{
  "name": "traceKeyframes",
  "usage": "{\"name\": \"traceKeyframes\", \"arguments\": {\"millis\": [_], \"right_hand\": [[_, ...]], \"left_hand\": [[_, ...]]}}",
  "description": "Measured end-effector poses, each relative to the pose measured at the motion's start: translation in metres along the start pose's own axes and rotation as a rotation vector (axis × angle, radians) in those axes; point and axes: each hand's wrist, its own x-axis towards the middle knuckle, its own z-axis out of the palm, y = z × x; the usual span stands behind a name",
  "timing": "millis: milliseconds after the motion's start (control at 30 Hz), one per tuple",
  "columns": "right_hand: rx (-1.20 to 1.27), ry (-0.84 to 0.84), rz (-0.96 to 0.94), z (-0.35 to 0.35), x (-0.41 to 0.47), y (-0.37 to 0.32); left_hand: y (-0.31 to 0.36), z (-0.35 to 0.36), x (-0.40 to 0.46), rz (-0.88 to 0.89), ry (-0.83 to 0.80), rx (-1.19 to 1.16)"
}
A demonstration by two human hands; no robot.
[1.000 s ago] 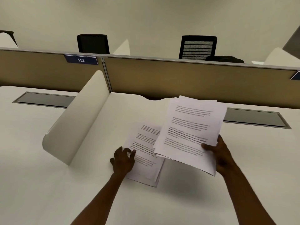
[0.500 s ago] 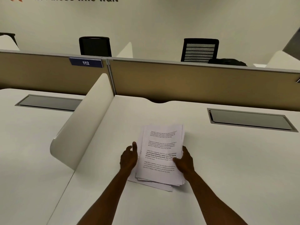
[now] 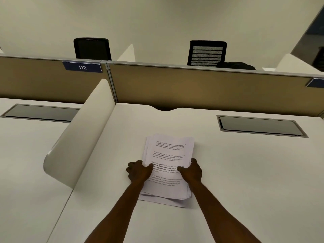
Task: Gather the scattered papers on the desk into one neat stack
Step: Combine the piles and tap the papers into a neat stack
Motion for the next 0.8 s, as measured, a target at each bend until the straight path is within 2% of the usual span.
{"name": "traceKeyframes", "arguments": {"millis": [133, 233, 333, 500, 600, 800], "right_hand": [[0.264, -0.025, 0.158, -0.002, 0.009, 0.002], [0.384, -0.058, 0.229, -0.005, 0.018, 0.007], [0.420, -0.132, 0.287, -0.008, 0.021, 0.010], [0.344, -0.183, 0.145, -0.009, 0.008, 0.010], [0.344, -0.230, 0.064, -0.017, -0.002, -0.004], [0.552, -0.257, -0.195, -0.064, -0.022, -0.050]], "left_hand": [[0.001, 0.005, -0.004, 0.038, -0.052, -0.175], [0.001, 0.001, -0.003, 0.020, -0.061, -0.266], [-0.002, -0.002, 0.006, -0.030, -0.158, -0.340], [-0.017, -0.003, 0.013, -0.021, -0.394, -0.439], [-0.016, -0.010, 0.001, 0.073, -0.367, -0.472], [0.007, -0.051, -0.026, 0.347, -0.323, -0.665]]}}
